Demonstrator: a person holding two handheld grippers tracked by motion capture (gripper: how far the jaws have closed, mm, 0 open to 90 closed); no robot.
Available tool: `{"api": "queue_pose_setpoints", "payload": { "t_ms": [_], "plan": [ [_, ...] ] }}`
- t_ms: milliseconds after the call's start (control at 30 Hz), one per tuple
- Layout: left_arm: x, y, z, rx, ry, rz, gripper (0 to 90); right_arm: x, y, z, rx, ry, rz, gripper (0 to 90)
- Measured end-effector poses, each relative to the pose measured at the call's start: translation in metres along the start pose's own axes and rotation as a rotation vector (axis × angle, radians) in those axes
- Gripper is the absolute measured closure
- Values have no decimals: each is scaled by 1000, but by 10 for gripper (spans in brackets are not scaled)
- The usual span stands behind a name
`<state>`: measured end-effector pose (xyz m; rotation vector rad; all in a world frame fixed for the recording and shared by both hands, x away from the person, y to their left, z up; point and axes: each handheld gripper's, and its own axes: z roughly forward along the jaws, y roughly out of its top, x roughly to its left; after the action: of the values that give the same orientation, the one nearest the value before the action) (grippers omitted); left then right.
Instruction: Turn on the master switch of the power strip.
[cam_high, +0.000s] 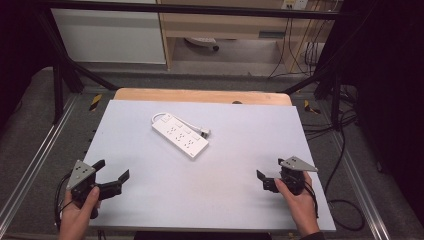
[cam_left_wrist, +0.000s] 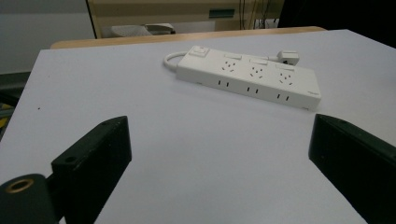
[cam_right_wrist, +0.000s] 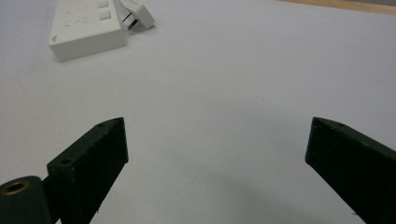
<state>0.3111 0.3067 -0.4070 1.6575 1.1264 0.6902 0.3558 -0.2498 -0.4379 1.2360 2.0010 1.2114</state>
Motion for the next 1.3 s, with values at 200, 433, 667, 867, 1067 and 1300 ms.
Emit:
{"api": "queue_pose_setpoints", "payload": {
  "t_ms": [200, 433, 667, 867, 1067, 1300],
  "plan": [
    [0, 1, 1, -12, -6, -6, 59, -1, -1, 0, 1, -12, 2, 64],
    [-2, 6, 13, -12, -47, -31, 59, 2, -1, 1, 8, 8, 12, 54],
    [-16, 23, 36, 1, -65, 18, 67, 5, 1, 1, -7, 26, 1, 59],
    [-24, 36, 58, -2, -87, 22, 65, 6, 1, -1, -16, 30, 3, 62],
    [-28, 52, 72, -28, -88, 14, 67, 9, 2, -4, -26, 54, -1, 58],
    [-35, 67, 83, -37, -94, 36, 64, 13, 2, -4, -23, 57, -12, 52]
  ]
}}
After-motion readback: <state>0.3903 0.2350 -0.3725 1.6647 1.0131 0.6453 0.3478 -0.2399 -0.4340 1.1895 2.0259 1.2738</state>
